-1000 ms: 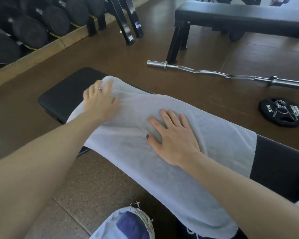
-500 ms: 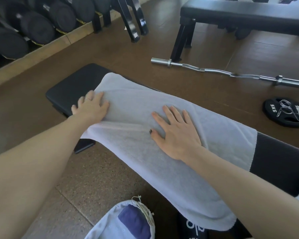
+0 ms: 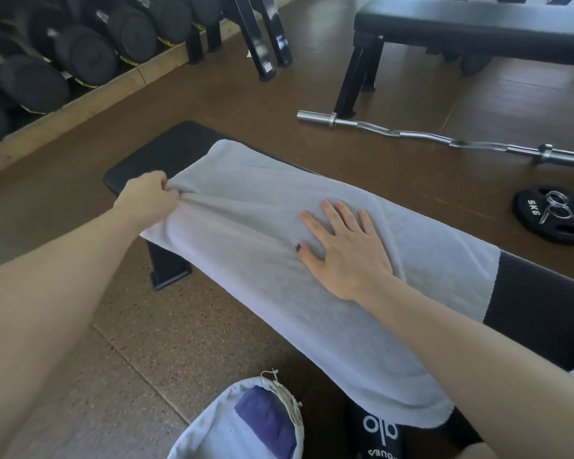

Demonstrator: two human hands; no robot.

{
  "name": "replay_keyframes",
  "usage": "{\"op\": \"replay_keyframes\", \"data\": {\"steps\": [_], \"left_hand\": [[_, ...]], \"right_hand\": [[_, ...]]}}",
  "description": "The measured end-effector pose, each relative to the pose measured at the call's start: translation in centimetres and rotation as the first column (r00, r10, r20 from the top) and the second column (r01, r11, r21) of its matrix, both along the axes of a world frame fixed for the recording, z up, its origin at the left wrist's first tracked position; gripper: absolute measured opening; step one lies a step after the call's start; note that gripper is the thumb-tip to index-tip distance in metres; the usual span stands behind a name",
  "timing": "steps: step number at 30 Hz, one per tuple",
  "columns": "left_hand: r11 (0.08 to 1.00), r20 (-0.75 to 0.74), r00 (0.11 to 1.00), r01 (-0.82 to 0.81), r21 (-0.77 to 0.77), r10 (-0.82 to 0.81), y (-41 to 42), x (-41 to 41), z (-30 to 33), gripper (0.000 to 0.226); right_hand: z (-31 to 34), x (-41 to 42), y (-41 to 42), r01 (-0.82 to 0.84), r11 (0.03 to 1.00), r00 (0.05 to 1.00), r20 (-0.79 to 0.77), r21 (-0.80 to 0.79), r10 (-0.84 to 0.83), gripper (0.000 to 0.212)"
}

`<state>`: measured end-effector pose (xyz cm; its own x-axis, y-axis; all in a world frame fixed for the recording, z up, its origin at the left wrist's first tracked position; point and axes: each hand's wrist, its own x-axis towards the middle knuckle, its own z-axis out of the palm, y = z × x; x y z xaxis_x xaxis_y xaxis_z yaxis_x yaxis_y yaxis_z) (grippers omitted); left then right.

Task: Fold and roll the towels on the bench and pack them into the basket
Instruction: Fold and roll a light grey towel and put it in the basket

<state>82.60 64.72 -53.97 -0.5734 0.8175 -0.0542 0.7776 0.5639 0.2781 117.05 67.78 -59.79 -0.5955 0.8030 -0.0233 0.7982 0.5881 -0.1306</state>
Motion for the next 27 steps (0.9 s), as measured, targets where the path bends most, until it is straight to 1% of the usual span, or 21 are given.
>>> {"op": "replay_keyframes", "data": {"steps": [2,3,5,7,9,10,12,13,15,16,17,19,21,22,23,25,27], "left_hand": [[0.992,-0.052,0.998,0.050,0.112,-0.045,0.8,0.3,0.4,0.021],[0.987,-0.061,0.996,0.072,0.143,-0.064,1.2,0.5,0.7,0.020],[0.986,-0.059,0.993,0.110,0.126,-0.104,1.6,0.6,1.0,0.020],[0.994,-0.074,0.991,0.112,0.015,-0.111,1.4,0.0,0.8,0.021],[0.989,-0.139,0.987,0.058,-0.138,-0.078,0.9,-0.8,0.6,0.016],[0.975,-0.197,0.979,0.001,-0.220,-0.045,0.6,-1.1,0.3,0.025],[0.925,-0.317,0.948,-0.146,-0.350,0.030,0.1,-1.5,-0.4,0.060],[0.912,-0.361,0.930,-0.200,-0.358,0.063,-0.1,-1.3,-0.7,0.068],[0.926,-0.417,0.904,-0.232,-0.298,0.093,-0.2,-0.3,-1.1,0.068],[0.947,-0.439,0.895,-0.205,-0.249,0.079,-0.1,0.7,-1.2,0.067],[0.971,-0.448,0.893,-0.138,-0.196,0.037,0.1,2.0,-1.3,0.066],[0.990,-0.411,0.904,0.077,-0.115,-0.118,0.5,5.6,-1.4,0.061],[0.947,-0.319,0.892,0.295,-0.125,-0.320,1.0,9.9,-2.1,0.058],[0.917,-0.250,0.883,0.371,-0.149,-0.398,1.2,11.8,-2.7,0.058],[0.893,-0.177,0.879,0.416,-0.173,-0.443,1.3,13.2,-3.3,0.058],[0.879,-0.066,0.892,0.425,-0.216,-0.448,1.4,14.3,-4.4,0.059],[0.892,-0.046,0.915,0.379,-0.245,-0.401,1.8,13.6,-4.6,0.060]], "right_hand": [[-0.1,0.0,0.0,0.002,1.000,1.000,-0.008,0.009,-0.002,0.067],[-0.1,0.0,0.0,0.001,1.000,1.000,-0.008,0.013,-0.001,0.067],[-0.1,-0.1,0.0,0.001,1.000,1.000,-0.008,0.018,0.000,0.066],[-0.1,-0.1,0.0,0.006,1.000,1.000,-0.007,0.011,-0.006,0.066],[-0.1,0.0,0.0,0.005,1.000,1.000,-0.009,0.005,-0.004,0.065],[-0.1,0.1,0.0,0.003,1.000,1.000,-0.011,0.007,-0.003,0.065],[-0.1,0.1,0.0,0.002,1.000,1.000,-0.018,0.013,-0.001,0.065],[-0.1,0.0,0.0,0.001,1.000,1.000,-0.019,0.013,-0.001,0.065],[-0.1,0.0,-0.1,0.002,1.000,1.000,-0.012,0.013,-0.001,0.065],[-0.1,0.0,0.0,0.001,1.000,1.000,-0.008,0.014,-0.001,0.066],[-0.1,0.0,-0.1,0.000,1.000,1.000,-0.006,0.015,0.000,0.066],[0.0,0.0,0.0,-0.001,1.000,1.000,-0.005,0.011,0.001,0.066],[0.0,0.0,0.0,-0.001,1.000,1.000,-0.002,0.003,0.001,0.066],[0.0,0.0,0.0,0.001,1.000,1.000,0.000,0.000,-0.001,0.066],[0.0,0.0,0.0,0.004,1.000,1.000,0.001,-0.004,-0.004,0.066],[0.0,0.0,0.0,0.007,1.000,1.000,-0.001,-0.014,-0.007,0.066],[0.1,0.1,0.2,0.000,0.999,1.000,-0.011,-0.039,0.000,0.065]]}}
